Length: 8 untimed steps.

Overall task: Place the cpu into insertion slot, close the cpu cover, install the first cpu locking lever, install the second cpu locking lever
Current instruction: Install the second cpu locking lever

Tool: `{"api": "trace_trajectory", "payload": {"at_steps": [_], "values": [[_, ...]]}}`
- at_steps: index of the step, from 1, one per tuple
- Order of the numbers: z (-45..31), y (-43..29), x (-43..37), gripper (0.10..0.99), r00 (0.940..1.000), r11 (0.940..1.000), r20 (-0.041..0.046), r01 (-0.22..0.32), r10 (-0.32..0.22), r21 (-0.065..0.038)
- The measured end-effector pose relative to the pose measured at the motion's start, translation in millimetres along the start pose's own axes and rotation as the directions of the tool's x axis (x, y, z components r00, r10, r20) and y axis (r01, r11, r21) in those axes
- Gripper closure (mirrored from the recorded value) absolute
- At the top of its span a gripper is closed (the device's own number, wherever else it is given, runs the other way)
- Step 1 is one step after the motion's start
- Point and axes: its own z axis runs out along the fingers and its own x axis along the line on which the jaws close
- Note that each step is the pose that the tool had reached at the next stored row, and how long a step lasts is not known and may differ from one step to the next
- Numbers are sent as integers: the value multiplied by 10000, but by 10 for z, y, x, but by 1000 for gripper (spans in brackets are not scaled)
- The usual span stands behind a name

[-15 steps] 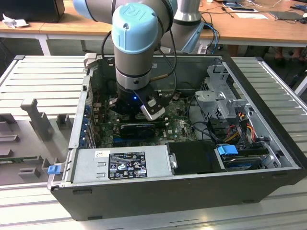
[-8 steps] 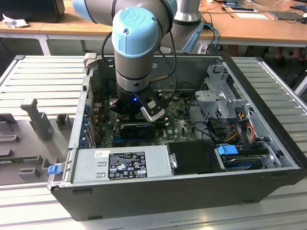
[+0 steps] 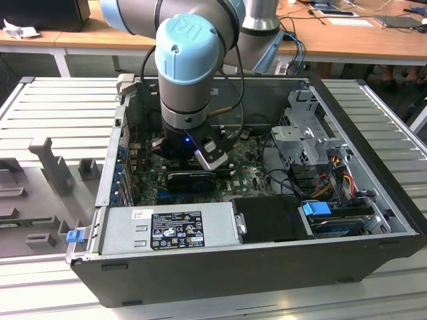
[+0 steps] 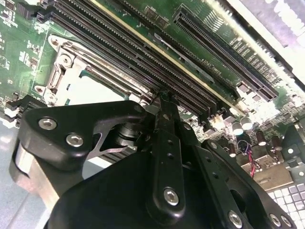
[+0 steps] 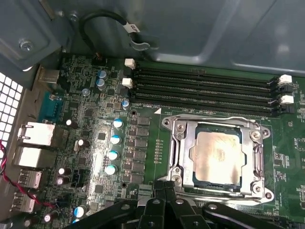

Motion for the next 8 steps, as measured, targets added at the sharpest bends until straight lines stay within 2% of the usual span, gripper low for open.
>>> {"api": "trace_trajectory", "payload": {"at_steps": [3,5,7,8], "values": [[3,5,1,980,10000,10000,8,2,-1,-75],[1,6,2,980,10000,10000,10,2,-2,-83],[-38,18,2,980,10000,10000,11,3,-3,-87],[-97,34,3,980,10000,10000,9,2,-2,-82]]}}
